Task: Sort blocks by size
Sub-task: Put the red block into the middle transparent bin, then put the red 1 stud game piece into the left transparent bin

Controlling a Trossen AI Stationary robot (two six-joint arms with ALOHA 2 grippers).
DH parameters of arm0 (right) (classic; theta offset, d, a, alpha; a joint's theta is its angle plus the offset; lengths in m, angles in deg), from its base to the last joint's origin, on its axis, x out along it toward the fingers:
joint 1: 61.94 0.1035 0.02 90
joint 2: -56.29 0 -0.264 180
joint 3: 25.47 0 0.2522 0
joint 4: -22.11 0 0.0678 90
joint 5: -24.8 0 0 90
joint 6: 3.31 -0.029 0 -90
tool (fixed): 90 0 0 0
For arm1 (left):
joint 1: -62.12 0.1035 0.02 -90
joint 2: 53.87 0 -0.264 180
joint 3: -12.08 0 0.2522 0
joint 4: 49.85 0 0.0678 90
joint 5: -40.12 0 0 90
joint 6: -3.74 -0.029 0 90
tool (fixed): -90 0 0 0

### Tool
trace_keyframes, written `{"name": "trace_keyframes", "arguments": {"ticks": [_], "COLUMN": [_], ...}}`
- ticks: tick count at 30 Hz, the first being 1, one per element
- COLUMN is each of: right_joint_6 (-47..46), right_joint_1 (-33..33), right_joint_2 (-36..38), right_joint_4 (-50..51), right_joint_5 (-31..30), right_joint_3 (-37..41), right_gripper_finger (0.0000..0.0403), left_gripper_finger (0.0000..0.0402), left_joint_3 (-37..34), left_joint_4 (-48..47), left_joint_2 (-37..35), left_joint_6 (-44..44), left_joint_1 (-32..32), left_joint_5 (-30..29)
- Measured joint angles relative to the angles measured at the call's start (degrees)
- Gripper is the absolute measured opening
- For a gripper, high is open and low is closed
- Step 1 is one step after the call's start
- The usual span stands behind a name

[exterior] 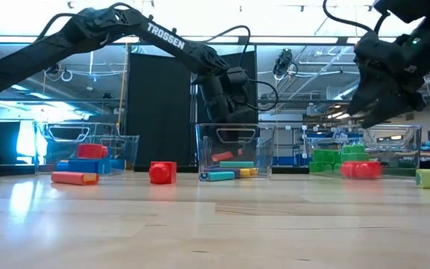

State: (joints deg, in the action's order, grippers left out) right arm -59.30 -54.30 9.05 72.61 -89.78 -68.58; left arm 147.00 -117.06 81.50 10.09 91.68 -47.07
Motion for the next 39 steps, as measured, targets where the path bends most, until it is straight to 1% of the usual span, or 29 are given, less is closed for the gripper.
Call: {"name": "trace_keyframes", "arguments": {"ticks": [9,18,23,27,31,36,39], "right_joint_6": [0.33,2.07,2.15,2.15,2.17,2.71,6.47], "right_joint_1": [0.00,0.00,0.00,0.00,0.00,0.00,0.00], "right_joint_2": [-0.01,-0.02,-0.01,-0.02,-0.02,0.00,0.00], "right_joint_4": [-1.13,-1.28,-2.51,-5.31,-8.56,-10.95,-10.94], "right_joint_5": [0.04,0.17,0.20,0.20,0.22,0.22,0.20], "right_joint_3": [0.00,0.00,0.00,-0.01,-0.02,-0.02,-0.02], "right_gripper_finger": [0.0304,0.0300,0.0303,0.0304,0.0302,0.0304,0.0305], "left_gripper_finger": [0.0129,0.0173,0.0186,0.0187,0.0187,0.0187,0.0187], "left_joint_3": [0.00,0.01,2.65,7.23,13.53,12.63,12.63], "left_joint_4": [0.24,-0.06,-0.74,-2.42,-7.69,-10.18,-14.59], "left_joint_2": [0.00,0.00,0.00,-0.02,-0.01,-3.88,-5.46], "left_joint_6": [1.68,1.05,-0.37,-0.24,-0.17,1.54,1.70], "left_joint_1": [-0.04,-0.02,-0.02,0.04,0.04,-0.33,-1.39], "left_joint_5": [-0.23,-1.01,-1.12,-1.12,-1.14,-1.23,-1.43]}}
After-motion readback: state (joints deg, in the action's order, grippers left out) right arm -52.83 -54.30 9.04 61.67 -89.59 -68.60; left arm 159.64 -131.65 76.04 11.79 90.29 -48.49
